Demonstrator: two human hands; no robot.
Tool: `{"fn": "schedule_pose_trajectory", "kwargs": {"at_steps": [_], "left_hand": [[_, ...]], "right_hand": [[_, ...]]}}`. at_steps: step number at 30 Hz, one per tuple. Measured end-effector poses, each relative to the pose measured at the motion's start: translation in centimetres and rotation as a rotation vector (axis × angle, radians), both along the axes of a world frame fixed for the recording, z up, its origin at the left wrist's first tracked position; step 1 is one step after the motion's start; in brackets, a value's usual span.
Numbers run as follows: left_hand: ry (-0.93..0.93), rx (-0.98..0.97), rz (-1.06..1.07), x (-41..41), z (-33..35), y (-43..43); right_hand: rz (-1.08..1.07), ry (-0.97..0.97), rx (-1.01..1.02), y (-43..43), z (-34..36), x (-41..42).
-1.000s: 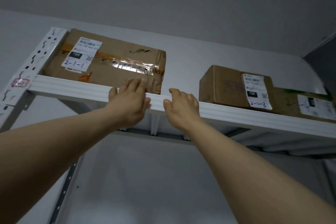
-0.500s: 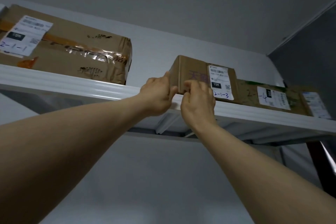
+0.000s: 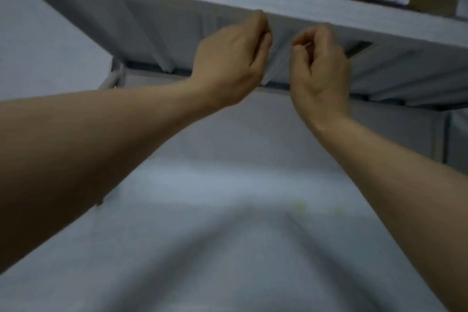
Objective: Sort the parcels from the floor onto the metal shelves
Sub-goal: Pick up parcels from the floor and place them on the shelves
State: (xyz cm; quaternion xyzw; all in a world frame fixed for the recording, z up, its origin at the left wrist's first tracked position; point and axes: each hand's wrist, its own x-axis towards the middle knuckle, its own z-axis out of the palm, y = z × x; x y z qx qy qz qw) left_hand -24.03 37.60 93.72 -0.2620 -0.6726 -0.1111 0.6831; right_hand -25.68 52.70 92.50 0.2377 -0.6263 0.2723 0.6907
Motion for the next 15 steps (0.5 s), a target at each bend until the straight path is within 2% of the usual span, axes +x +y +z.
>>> {"fn": "schedule_pose_trajectory", "kwargs": {"at_steps": [7,10,15], "left_hand": [[-0.385,0.094,-0.035,4.7,-13.9,-8.6],[-0.519,0.206,-0.021,7.4,-20.6,-12.3],[-0.859,0.409,-0.038,12.1,-33.7,-18.5]], "right_hand": [[0.148,-0.341,0.135,-9.3,-15.0,3.0],[0.229,-0.499,0.165,-12.9,-22.0,5.2],[0.349,-0.746,0.248,-18.4,-34.4,9.2]]}}
